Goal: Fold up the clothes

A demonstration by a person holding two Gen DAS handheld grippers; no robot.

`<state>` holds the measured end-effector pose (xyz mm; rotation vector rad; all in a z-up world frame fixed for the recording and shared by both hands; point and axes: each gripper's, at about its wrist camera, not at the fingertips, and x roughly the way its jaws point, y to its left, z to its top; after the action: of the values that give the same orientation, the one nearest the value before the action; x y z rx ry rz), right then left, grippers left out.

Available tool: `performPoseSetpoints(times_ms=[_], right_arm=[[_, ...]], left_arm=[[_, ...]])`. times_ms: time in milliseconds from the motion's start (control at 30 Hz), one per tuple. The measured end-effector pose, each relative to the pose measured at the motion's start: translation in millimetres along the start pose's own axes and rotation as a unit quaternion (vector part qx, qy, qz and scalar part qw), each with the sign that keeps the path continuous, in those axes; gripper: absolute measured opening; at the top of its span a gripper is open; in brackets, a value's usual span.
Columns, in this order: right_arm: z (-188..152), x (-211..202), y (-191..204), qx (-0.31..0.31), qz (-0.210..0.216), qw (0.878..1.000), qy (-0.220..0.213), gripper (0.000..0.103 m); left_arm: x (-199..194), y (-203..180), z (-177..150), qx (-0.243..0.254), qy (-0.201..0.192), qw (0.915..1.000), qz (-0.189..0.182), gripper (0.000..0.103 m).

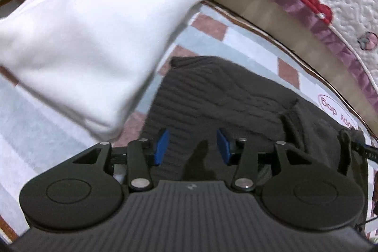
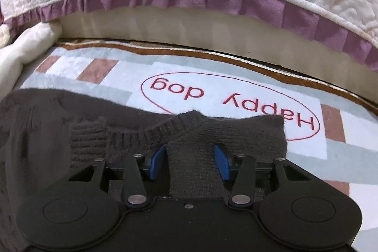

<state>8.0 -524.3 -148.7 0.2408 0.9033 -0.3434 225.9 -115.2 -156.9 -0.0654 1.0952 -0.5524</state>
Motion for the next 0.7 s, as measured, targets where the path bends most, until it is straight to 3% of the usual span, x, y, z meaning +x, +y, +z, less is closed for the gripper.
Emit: performPoseSetpoints(times_ms=[233, 333, 433, 567, 700], right_arm=[[0, -18, 13, 0.014, -0.004, 1.000, -0.023, 0.060], [2, -47, 33, 0.020, 0.052, 0.996, -0.068, 0.059], [2, -68, 69, -0.002, 0.119, 0.990, -0.078, 0.059], [-12, -89, 141, -0.080, 0.209, 0.972, -0.065, 0.059], [-44, -97, 210, -0.156, 0.287, 0.945, -0.025, 0.059]], left_arm=[[-7, 20, -4, -0.039, 0.006, 0.9992, 0.007, 0.051], [-15, 22, 1, -0.053, -0.014, 0.9985, -0.004, 0.056], [-15, 19, -2, -0.054, -0.007, 0.9983, -0.023, 0.060], [-4, 22, -18, -0.052, 0.035, 0.9980, -0.006, 0.069], [-5, 42, -31, -0.109, 0.062, 0.9921, 0.008, 0.070]])
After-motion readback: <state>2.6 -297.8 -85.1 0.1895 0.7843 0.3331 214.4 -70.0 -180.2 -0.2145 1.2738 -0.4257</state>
